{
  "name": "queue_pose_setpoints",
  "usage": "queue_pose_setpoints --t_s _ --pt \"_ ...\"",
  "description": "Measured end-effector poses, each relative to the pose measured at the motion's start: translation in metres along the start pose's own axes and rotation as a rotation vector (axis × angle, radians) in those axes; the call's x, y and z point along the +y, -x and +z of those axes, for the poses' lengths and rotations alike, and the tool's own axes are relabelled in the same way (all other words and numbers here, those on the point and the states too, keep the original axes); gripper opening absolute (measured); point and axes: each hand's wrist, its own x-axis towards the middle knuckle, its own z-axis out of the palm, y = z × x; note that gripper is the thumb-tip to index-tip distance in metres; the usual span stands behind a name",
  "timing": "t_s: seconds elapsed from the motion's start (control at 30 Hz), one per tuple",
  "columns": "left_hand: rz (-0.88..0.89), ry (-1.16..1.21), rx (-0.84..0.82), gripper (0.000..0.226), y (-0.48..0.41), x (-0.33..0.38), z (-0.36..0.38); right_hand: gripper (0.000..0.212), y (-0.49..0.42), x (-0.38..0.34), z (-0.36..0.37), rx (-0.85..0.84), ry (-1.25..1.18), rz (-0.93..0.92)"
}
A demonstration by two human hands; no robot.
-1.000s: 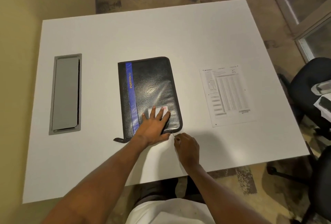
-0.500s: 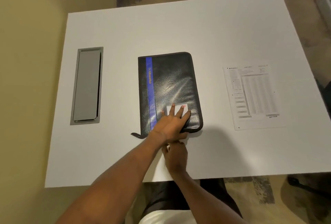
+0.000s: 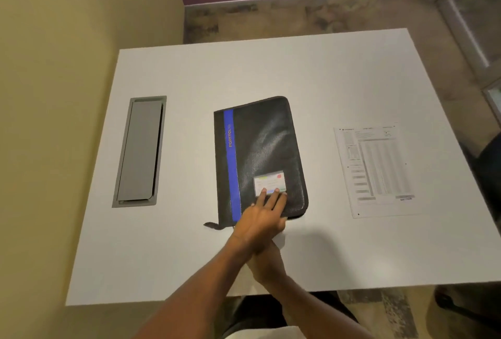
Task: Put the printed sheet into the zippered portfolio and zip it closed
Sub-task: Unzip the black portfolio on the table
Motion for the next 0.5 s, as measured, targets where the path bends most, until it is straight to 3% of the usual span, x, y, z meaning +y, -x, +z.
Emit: queue_pose_setpoints --t_s 0.03,0.13,0.2,0.3,0.4,0.5 --pt "-0.005 0.021 0.011 0.061 0.005 0.002 -0.003 0.045 0.000 0.006 -0.009 0.000 0.122 -0.054" --pt "-0.009 0.084 0.104 0.063 0.024 0.001 -0.008 0.019 0.001 0.029 -0.045 0.009 0.314 -0.082" --pt "0.008 0.167 0.219 0.064 0.039 -0.003 -0.005 0.022 -0.006 0.038 -0.061 0.102 0.423 -0.165" --pt "0.015 0.388 0.368 0.071 0.058 -0.016 0.007 0.018 -0.024 0.021 -0.084 0.181 0.421 -0.063" --pt "-0.007 0.618 0.444 0.080 0.071 -0.027 0.013 0.047 -0.046 0.012 -0.088 0.123 0.476 -0.024" --pt "-0.047 0.783 0.505 0.074 0.084 -0.031 0.014 0.069 -0.063 0.008 -0.087 -0.028 0.555 0.043"
